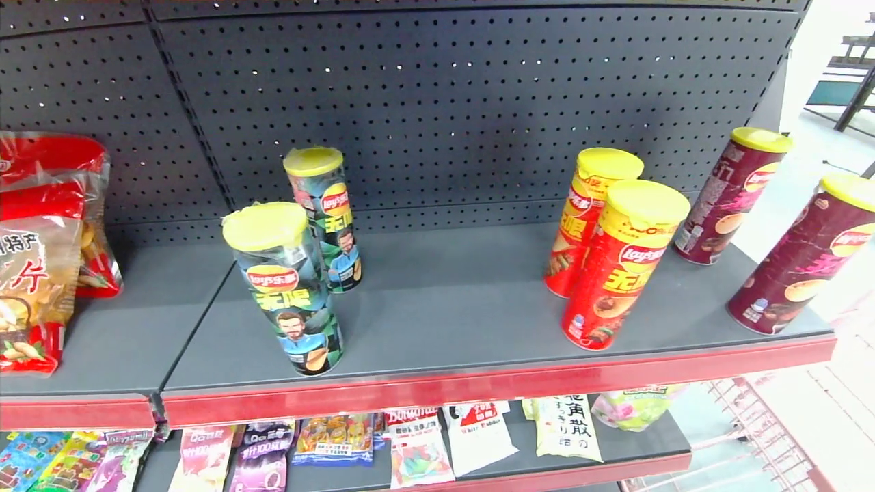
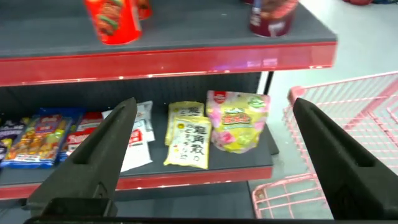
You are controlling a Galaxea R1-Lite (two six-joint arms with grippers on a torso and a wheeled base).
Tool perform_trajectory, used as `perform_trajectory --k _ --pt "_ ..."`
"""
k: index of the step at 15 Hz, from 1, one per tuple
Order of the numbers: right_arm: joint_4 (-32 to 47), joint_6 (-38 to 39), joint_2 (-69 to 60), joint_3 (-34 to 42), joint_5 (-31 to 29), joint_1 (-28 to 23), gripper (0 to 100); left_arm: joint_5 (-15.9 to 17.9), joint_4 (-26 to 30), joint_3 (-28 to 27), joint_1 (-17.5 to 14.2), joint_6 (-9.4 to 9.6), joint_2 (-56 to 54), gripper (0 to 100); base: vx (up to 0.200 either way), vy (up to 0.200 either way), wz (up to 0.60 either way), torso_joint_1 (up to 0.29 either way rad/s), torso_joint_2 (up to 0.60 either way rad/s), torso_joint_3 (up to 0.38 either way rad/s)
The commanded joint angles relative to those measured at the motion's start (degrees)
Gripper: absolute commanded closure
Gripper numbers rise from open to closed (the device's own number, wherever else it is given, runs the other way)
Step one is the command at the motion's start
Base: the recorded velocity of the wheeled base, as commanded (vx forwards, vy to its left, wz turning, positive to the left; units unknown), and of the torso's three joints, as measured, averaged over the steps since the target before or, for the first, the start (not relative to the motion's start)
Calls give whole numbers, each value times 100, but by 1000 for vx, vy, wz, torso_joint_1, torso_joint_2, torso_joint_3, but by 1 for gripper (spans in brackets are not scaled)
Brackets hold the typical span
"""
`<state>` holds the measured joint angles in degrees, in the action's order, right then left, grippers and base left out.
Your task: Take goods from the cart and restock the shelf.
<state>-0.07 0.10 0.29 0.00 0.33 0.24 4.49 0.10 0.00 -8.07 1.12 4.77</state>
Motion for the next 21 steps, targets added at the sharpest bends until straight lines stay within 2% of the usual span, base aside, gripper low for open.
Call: perform_trajectory --k 1,12,21 --pt "-1 -1 -3 0 2 2 0 0 -1 -9 -2 2 16 0 0 -200 0 2 -2 2" --pt "-1 -1 -3 0 2 2 0 0 -1 0 -2 11 16 0 0 -200 0 1 1 1" --pt "7 -1 -3 0 -15 2 0 8 -1 0 -2 -7 16 0 0 0 0 0 0 0"
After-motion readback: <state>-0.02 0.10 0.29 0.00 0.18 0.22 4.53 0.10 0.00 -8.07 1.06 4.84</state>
